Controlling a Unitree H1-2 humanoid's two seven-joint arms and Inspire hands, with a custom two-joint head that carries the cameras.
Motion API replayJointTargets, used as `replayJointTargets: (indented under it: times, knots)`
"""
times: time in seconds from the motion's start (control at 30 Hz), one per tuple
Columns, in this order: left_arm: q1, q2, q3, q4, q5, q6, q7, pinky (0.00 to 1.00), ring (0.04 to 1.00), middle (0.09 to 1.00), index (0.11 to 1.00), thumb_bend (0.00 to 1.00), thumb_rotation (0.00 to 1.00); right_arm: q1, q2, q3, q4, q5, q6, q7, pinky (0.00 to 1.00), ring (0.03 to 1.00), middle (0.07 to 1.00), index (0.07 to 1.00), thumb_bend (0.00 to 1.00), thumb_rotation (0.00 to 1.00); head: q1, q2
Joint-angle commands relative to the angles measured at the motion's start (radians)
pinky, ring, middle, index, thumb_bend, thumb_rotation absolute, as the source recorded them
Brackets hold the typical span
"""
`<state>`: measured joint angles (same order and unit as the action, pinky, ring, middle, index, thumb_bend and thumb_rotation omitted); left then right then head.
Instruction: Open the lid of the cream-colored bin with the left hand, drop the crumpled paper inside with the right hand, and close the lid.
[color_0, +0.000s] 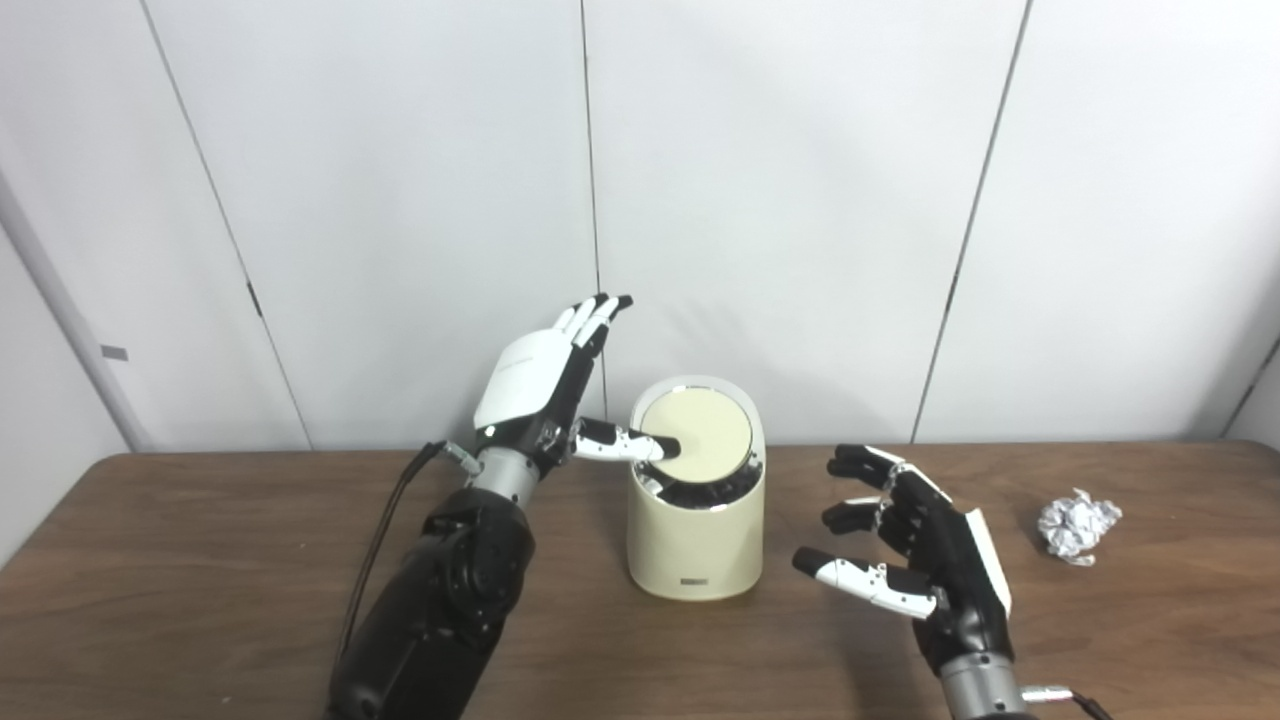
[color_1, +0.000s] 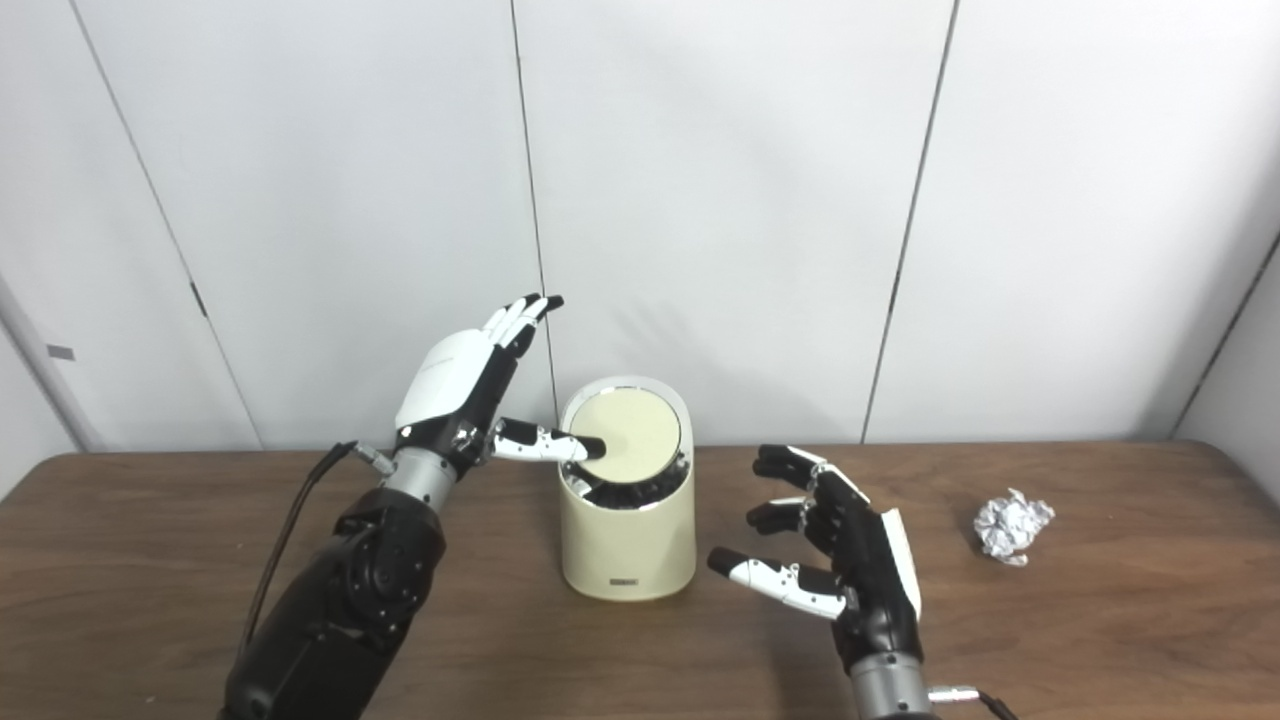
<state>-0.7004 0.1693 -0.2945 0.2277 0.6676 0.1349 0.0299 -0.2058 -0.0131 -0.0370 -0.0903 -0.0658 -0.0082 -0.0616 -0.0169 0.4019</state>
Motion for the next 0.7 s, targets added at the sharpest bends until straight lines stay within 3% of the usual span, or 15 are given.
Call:
replayJointTargets:
  times: [0.0, 0.37, 0.67]
  knots:
    - [-0.054, -0.001, -0.005, -0.023, 0.024, -0.014, 0.015, 0.86, 1.000, 1.000, 1.000, 1.00, 0.31, -0.036, 0.001, -0.002, -0.024, 0.009, -0.025, 0.000, 0.53, 0.530, 0.713, 0.694, 0.76, 0.06, 0.000, 0.002]
    - [-0.061, -0.031, -0.032, -0.008, 0.076, 0.002, 0.023, 0.85, 0.999, 1.000, 1.000, 1.00, 0.32, -0.030, -0.002, 0.003, -0.036, 0.004, -0.010, 0.002, 0.58, 0.538, 0.710, 0.694, 0.75, 0.05, 0.004, 0.008]
    - [-0.076, -0.034, -0.049, 0.041, 0.118, -0.002, 0.040, 0.83, 1.000, 1.000, 1.000, 1.00, 0.32, -0.028, -0.003, 0.003, -0.043, 0.007, -0.004, 0.006, 0.57, 0.539, 0.715, 0.703, 0.76, 0.07, 0.002, 0.011]
